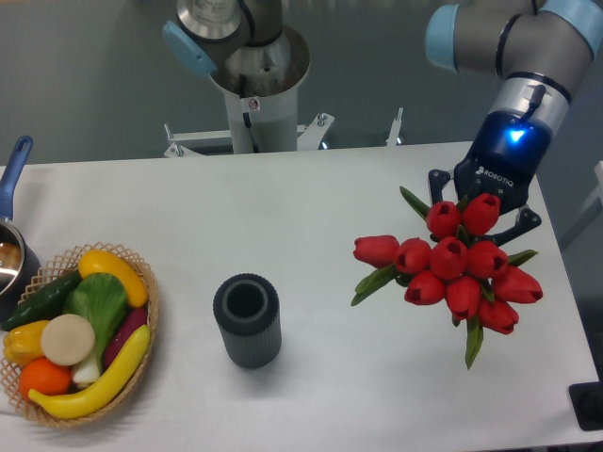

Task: Insert the flowers into the vase
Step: 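Hold the red tulip bouquet in the gripper and begin moving it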

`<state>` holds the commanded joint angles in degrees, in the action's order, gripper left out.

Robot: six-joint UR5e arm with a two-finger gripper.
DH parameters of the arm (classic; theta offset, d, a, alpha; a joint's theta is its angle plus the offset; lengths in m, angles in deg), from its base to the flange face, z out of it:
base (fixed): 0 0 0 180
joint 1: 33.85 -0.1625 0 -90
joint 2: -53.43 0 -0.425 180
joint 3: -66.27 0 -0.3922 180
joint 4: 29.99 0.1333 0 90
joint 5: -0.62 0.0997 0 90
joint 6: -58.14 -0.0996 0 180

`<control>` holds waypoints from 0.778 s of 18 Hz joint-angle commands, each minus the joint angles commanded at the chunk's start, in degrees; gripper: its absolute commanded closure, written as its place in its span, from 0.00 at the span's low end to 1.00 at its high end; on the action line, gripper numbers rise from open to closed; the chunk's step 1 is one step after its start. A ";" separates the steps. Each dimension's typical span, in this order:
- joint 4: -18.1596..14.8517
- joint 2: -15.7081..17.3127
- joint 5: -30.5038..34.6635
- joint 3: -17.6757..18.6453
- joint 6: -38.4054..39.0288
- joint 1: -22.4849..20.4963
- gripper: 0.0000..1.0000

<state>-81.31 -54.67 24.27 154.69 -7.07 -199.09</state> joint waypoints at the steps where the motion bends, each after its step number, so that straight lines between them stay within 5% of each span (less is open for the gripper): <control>1: 0.35 -0.17 0.00 0.61 -0.26 0.09 0.83; 14: 0.97 -1.23 0.09 0.62 -0.53 2.28 0.83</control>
<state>-80.35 -55.90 24.36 155.31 -7.60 -196.81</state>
